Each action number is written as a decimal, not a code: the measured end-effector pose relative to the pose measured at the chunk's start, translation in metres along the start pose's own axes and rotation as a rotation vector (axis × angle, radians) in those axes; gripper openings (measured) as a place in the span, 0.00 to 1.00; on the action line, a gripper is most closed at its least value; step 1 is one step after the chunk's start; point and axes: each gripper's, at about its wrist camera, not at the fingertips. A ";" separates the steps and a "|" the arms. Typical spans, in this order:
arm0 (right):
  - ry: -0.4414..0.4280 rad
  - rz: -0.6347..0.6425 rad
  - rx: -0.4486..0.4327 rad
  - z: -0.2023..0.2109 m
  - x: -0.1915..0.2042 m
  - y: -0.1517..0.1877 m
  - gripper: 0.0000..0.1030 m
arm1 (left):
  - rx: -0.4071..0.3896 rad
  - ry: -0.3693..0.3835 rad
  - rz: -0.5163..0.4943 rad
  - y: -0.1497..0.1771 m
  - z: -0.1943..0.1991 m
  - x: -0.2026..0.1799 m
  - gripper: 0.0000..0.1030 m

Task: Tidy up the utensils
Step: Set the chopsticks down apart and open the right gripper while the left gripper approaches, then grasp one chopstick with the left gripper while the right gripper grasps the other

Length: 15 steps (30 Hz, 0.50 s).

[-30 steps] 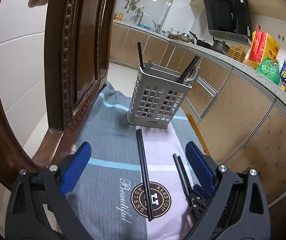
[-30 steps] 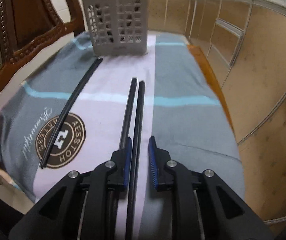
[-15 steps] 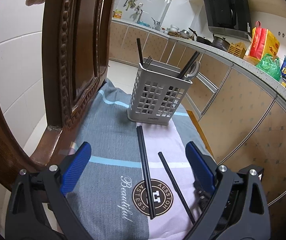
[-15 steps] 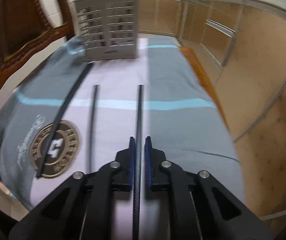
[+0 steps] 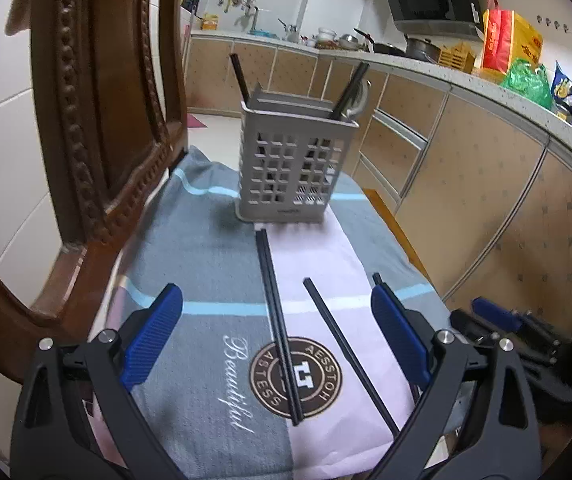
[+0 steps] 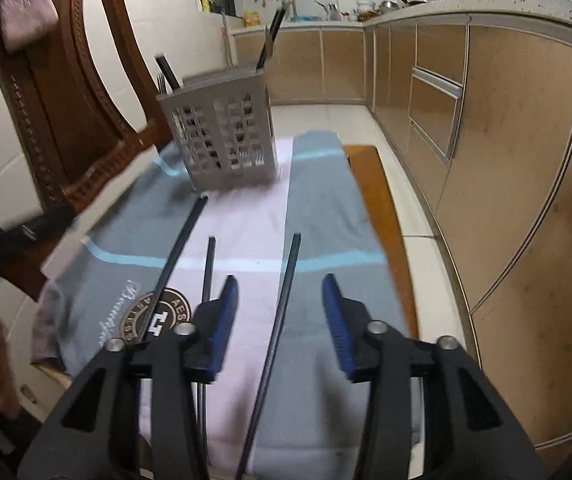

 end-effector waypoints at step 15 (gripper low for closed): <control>-0.010 -0.017 0.133 -0.058 -0.015 -0.016 0.46 | 0.271 -0.018 0.076 -0.008 -0.078 -0.044 0.72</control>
Point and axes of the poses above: each gripper's, at about its wrist camera, not at the fingertips, and z roughly against the way its jaws point, x to its left, y to its underside, and after that the axes turned 14 degrees about z, right-handed
